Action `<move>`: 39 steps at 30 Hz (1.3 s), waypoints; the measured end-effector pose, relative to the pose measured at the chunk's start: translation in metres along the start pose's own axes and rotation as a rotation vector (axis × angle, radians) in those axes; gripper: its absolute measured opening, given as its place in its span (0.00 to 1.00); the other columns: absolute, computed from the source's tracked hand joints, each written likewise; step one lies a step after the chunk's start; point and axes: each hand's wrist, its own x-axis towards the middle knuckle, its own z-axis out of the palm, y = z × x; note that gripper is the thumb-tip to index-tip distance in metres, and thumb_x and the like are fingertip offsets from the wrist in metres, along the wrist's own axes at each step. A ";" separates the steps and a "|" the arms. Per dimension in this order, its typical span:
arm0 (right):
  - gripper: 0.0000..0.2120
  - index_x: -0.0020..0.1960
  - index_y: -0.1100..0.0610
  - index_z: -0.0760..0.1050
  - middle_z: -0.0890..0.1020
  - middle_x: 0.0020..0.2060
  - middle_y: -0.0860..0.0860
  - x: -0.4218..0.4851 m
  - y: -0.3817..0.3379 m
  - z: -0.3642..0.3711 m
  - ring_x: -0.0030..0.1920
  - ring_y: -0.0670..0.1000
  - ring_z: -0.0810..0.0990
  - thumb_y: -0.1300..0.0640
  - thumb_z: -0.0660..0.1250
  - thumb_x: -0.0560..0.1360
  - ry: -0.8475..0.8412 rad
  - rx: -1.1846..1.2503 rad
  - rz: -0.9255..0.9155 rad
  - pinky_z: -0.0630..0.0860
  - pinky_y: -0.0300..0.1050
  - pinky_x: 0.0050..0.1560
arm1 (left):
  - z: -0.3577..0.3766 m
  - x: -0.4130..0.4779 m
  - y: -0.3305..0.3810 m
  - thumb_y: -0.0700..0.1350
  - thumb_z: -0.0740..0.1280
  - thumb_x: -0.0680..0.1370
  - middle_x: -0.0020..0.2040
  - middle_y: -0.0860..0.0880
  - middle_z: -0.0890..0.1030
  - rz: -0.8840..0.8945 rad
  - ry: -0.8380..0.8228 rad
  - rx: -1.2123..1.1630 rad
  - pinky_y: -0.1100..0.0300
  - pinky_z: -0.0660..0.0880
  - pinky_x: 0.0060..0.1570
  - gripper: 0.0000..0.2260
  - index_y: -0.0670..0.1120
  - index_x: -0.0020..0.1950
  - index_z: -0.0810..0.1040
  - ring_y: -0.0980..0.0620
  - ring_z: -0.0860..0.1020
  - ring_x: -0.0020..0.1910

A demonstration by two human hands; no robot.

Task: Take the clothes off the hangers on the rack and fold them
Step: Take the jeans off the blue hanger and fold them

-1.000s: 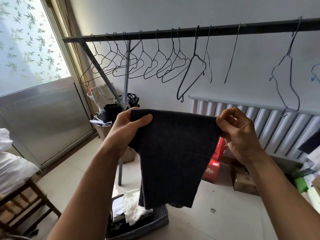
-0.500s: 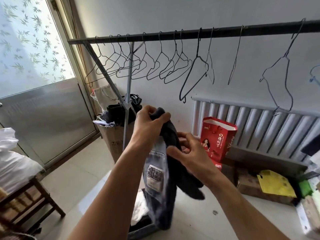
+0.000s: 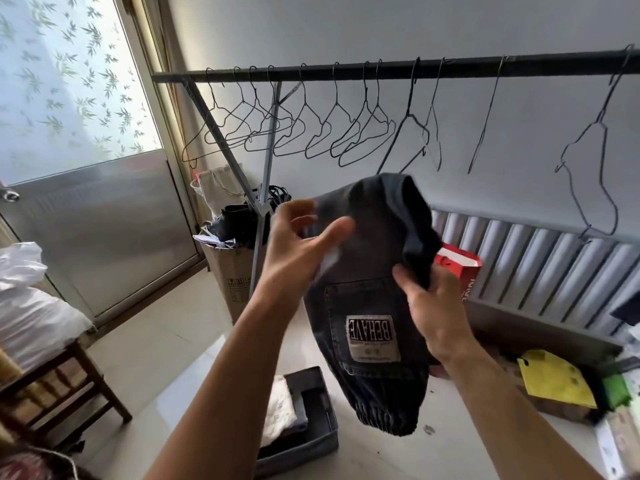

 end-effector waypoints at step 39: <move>0.46 0.74 0.44 0.61 0.67 0.72 0.47 0.007 -0.038 -0.028 0.69 0.48 0.65 0.28 0.66 0.62 -0.387 -0.511 -0.070 0.66 0.53 0.69 | -0.015 -0.027 -0.065 0.38 0.77 0.66 0.47 0.39 0.85 -0.085 -0.220 -0.343 0.55 0.81 0.43 0.13 0.38 0.49 0.83 0.43 0.84 0.44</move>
